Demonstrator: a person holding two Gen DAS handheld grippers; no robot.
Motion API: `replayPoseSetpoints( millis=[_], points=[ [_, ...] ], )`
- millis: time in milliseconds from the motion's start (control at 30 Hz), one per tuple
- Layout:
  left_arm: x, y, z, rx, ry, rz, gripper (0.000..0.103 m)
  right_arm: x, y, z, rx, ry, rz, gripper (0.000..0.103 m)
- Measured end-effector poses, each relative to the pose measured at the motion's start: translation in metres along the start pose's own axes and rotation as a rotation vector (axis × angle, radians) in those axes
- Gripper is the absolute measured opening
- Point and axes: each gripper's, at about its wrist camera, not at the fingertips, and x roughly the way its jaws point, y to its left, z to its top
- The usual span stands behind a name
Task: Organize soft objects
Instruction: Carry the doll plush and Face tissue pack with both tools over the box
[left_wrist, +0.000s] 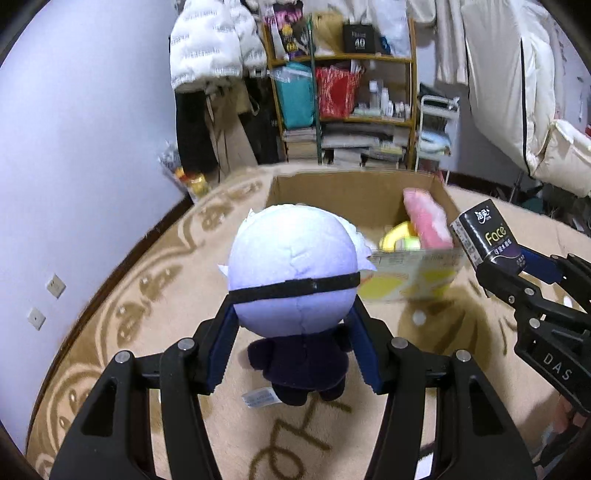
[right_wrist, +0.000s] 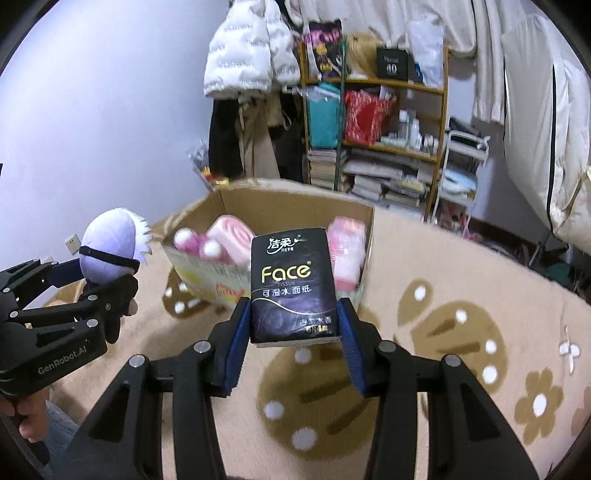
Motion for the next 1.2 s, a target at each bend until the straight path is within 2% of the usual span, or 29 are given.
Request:
replayPoseSetpoints(
  millis=[200,367,600,900,1200],
  points=[
    [-0.012,0.009,0.022,0.002,-0.08,-0.01,0.056,-0.006,0.005,0.021,-0.023,-0.06,-0.004,0.049],
    [-0.008,0.011,0.036,0.019,-0.104,0.011,0.056,0.002,0.004,0.034,-0.019,-0.067,-0.013,0.049],
    [0.011,0.008,0.052,0.042,-0.121,0.018,0.056,0.02,-0.001,0.048,-0.005,-0.073,-0.085,0.049],
    [0.042,0.004,0.074,0.056,-0.12,-0.003,0.057,0.046,-0.023,0.063,0.043,-0.075,-0.081,0.049],
    [0.066,0.006,0.089,0.02,-0.112,-0.07,0.057,0.073,-0.034,0.069,0.039,-0.063,-0.069,0.049]
  ],
)
